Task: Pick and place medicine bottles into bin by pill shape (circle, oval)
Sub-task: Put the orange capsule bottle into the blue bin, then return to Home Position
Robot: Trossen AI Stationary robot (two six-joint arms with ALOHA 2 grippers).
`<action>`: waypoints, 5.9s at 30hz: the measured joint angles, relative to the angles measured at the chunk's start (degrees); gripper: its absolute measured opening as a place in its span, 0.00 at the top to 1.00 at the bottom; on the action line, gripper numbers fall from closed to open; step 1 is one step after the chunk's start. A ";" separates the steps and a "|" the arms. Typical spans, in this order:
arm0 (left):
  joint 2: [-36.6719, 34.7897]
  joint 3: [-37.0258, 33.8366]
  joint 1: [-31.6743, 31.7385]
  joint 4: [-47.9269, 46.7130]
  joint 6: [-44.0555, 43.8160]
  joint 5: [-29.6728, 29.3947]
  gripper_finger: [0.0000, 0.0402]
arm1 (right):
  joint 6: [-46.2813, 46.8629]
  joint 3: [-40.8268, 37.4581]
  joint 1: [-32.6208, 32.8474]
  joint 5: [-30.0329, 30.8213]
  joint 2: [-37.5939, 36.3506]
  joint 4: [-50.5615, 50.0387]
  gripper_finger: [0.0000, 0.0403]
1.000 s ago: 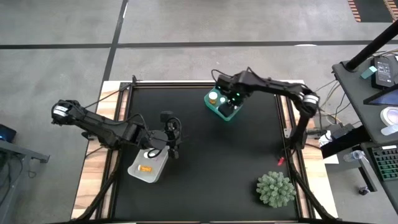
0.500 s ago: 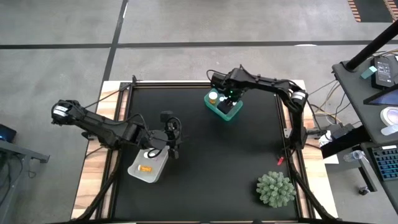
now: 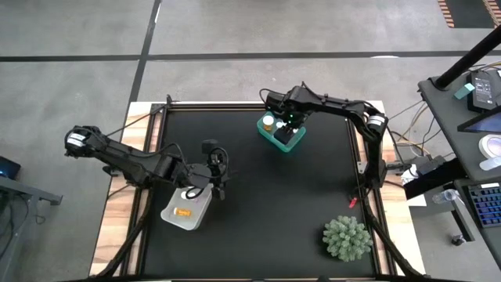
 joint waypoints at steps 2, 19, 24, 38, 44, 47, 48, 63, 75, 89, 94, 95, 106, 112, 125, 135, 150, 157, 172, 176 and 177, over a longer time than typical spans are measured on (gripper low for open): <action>0.00 0.00 0.00 -0.02 0.00 0.00 0.59 | -0.02 0.00 0.00 0.00 0.00 -0.04 0.46; 0.00 0.00 0.00 -0.11 0.00 0.00 0.59 | 0.35 -0.04 0.00 1.53 0.00 0.76 0.38; 0.00 0.00 0.00 -0.22 0.00 0.00 0.59 | 1.06 -0.03 0.00 1.53 0.00 0.66 0.31; -4.79 -4.29 -1.63 0.78 -0.05 0.03 0.59 | 0.24 -3.42 10.92 3.89 -14.51 13.34 0.33; -10.02 -8.34 -4.92 3.67 0.48 0.19 0.59 | -4.34 -13.72 20.12 7.05 -25.80 29.90 0.38; -13.38 -10.85 -6.00 4.69 0.44 0.15 0.59 | -8.73 -21.53 23.60 7.46 -32.10 40.02 0.39; -14.66 -11.90 -6.29 5.27 0.47 0.14 0.59 | -10.74 -24.37 24.53 7.52 -34.11 43.07 0.40; -34.57 -26.36 -6.80 12.12 3.22 0.44 0.59 | -23.30 -63.72 30.40 7.57 -64.61 74.79 0.45; -46.60 -39.22 -6.80 24.04 1.49 0.68 0.59 | -30.86 -81.42 30.40 1.58 -87.49 82.84 0.46; -57.83 -57.03 -6.71 43.12 4.42 0.09 0.59 | -32.44 -95.22 30.36 -2.56 -103.87 95.71 0.46; -58.33 -57.07 -6.69 43.88 6.82 0.65 0.59 | -28.83 -95.51 30.30 -1.10 -102.03 95.37 0.46; -58.34 -57.08 -6.67 44.09 6.24 0.62 0.59 | -28.79 -95.51 30.29 -0.97 -101.88 94.85 0.46; -57.40 -57.16 -6.67 44.56 4.51 0.28 0.59 | -18.59 -95.55 30.27 1.46 -100.94 91.28 0.46; -56.37 -57.20 -6.67 44.50 4.50 0.31 0.59 | -13.18 -95.56 30.27 1.46 -100.94 91.25 0.46; -54.64 -57.27 -6.67 44.48 4.50 0.31 0.59 | -13.35 -95.60 30.27 1.45 -100.94 91.23 0.46; -53.77 -57.29 -6.67 44.48 4.50 0.31 0.59 | -13.40 -95.62 30.27 1.44 -100.94 90.99 0.46; -53.84 -57.29 -6.67 44.48 4.51 0.31 0.59 | -13.40 -95.65 30.27 1.46 -100.94 90.97 0.46; -53.83 -57.29 -6.67 44.48 4.50 0.31 0.59 | -13.40 -95.65 30.27 1.46 -100.94 90.97 0.46; -53.83 -57.29 -6.67 44.48 4.52 0.31 0.59 | -13.41 -95.67 30.27 1.44 -100.94 90.95 0.46; -53.83 -57.29 -6.67 44.48 4.52 0.31 0.59 | -13.42 -95.67 30.27 1.44 -100.94 90.95 0.46; -53.83 -57.29 -6.67 44.48 4.52 0.31 0.59 | -13.41 -95.67 30.27 1.44 -100.94 90.95 0.46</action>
